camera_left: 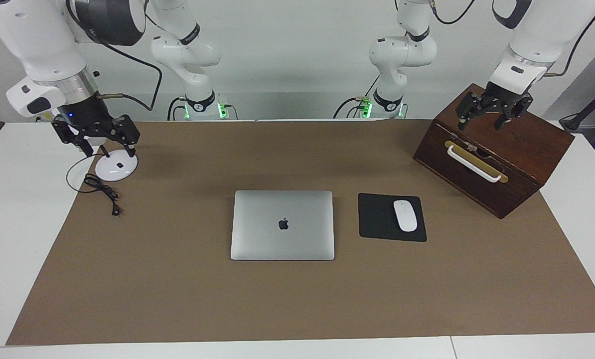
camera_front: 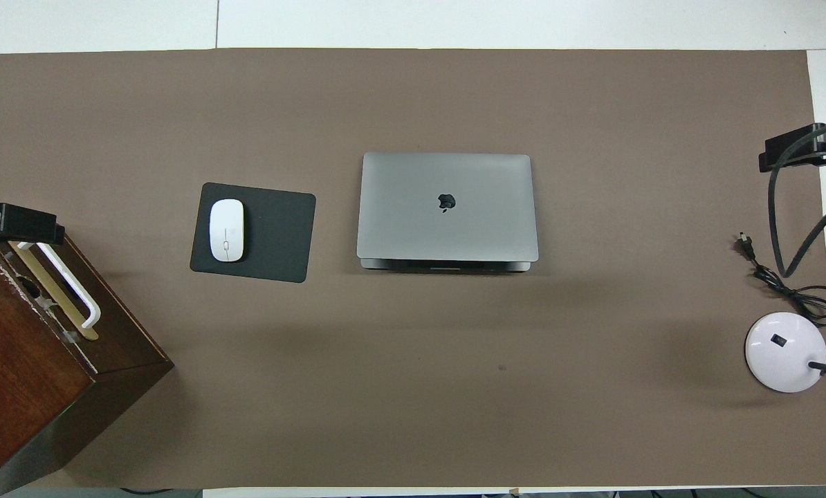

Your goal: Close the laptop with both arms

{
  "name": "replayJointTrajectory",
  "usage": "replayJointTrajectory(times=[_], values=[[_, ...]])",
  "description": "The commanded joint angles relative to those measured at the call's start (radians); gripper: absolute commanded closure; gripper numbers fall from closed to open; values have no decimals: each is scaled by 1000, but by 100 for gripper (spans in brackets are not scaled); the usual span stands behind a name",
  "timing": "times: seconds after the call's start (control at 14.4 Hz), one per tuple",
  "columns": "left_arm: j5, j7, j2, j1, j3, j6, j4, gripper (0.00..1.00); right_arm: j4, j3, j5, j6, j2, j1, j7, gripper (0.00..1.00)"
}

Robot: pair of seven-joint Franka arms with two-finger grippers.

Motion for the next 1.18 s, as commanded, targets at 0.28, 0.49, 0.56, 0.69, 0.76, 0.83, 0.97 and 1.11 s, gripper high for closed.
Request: replayJointTrajectory(times=[0.28, 0.49, 0.56, 0.69, 0.76, 0.83, 0.97, 1.11], values=[[-29, -10, -5, -1, -2, 22, -14, 0, -39, 10, 7, -7, -16, -10, 11, 0], [-37, -10, -5, 1, 1, 20, -14, 0, -44, 10, 7, -7, -17, -10, 14, 0], [-37, -10, -5, -1, 1, 19, -12, 0, -44, 10, 7, -7, -19, -10, 14, 0], [-37, -10, -5, -1, 1, 19, -12, 0, -44, 10, 7, -7, -19, -8, 14, 0], [-37, -12, -5, -1, 4, 16, -12, 0, -44, 10, 7, -7, -19, -10, 14, 0], [-37, -12, -5, -1, 4, 14, -11, 0, -44, 10, 7, -7, -19, -10, 14, 0], [-37, -12, -5, -1, 6, 14, -11, 0, -44, 10, 7, -7, -19, -10, 14, 0], [-37, -12, -5, -1, 6, 14, -9, 0, -44, 10, 7, -7, -19, -8, 14, 0]])
